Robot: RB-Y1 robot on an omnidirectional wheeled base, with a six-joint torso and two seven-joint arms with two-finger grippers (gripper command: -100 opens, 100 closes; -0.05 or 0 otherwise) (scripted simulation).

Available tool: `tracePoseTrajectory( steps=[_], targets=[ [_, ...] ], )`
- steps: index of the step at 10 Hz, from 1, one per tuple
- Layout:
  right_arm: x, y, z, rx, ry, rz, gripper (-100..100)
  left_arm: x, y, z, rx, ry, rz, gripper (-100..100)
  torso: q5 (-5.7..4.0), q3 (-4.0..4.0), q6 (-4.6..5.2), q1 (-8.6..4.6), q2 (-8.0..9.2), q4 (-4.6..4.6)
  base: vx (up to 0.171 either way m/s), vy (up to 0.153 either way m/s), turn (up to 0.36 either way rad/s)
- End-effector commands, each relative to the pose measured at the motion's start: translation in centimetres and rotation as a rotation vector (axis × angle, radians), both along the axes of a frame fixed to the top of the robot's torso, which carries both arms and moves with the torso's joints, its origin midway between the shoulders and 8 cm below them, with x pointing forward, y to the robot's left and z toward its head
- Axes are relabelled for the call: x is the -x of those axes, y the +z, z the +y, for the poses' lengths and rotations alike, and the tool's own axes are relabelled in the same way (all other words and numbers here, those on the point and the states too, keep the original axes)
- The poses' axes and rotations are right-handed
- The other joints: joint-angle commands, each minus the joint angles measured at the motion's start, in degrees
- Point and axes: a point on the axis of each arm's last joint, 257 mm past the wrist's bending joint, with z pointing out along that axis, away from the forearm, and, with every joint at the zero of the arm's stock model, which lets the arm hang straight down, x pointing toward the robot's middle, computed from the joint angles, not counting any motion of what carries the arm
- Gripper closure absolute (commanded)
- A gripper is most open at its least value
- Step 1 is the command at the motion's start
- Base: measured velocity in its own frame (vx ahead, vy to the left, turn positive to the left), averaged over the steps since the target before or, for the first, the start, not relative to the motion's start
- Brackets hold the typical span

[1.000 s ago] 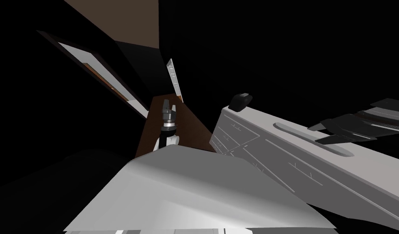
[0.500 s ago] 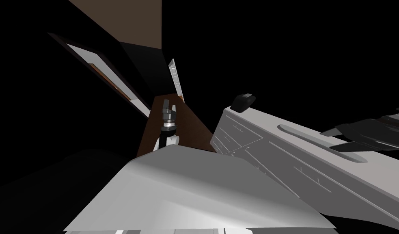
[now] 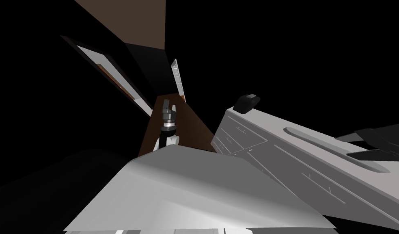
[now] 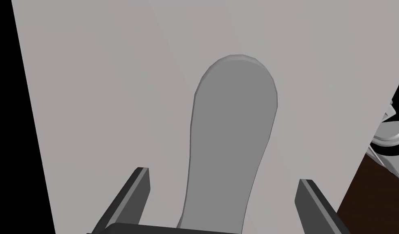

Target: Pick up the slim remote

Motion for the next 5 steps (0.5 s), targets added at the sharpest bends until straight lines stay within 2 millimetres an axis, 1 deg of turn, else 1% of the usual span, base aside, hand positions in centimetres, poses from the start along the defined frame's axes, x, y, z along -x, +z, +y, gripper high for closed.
tracePoseTrajectory(
  steps=[1,2,4,5],
  targets=[
    [0.3,0.0,-0.2,0.0,-0.002,-0.012,-100,0.0,0.0,0.0,0.0,0.0,0.0,0,0.0,0.0,0.0,0.0,0.0,0.0,0.008,0.014,0.034],
    [0.1,0.1,-0.2,0.0,0.0,-0.016,-100,0.0,0.0,0.0,0.0,0.0,0.0,0,0.01,0.01,0.01,0.0,0.01,0.0,0.0,0.0,0.0],
    [2.5,-1.4,-1.2,-0.01,-0.031,0.01,-100,0.0,0.0,0.0,0.0,0.0,0.0,0,-0.01,0.01,-0.01,-0.02,0.02,0.0,0.009,0.015,0.102],
    [1.9,-0.8,-1.1,-0.005,-0.021,-0.012,-100,0.0,0.0,0.0,0.0,0.0,0.0,0,-0.01,0.0,0.0,-0.01,0.0,0.0,0.014,0.015,0.029]
  ],
)
